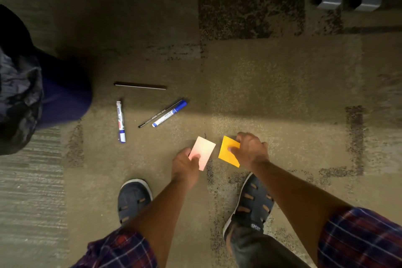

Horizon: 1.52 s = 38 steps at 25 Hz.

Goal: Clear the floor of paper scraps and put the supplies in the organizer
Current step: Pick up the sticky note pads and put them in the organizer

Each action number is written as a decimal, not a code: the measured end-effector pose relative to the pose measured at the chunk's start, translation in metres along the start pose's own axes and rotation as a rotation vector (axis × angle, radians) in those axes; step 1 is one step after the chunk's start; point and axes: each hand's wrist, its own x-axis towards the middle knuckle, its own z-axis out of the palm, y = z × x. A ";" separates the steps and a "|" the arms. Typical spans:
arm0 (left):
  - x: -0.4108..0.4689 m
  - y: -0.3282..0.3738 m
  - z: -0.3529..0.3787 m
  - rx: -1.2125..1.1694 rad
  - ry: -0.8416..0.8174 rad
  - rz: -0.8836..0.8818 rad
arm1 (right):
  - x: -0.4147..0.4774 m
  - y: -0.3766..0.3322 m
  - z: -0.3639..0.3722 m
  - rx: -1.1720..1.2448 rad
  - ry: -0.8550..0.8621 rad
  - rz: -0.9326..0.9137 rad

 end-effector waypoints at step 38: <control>-0.398 0.251 -0.612 -0.715 -0.094 0.395 | -0.483 -0.410 -0.423 0.338 0.455 -0.536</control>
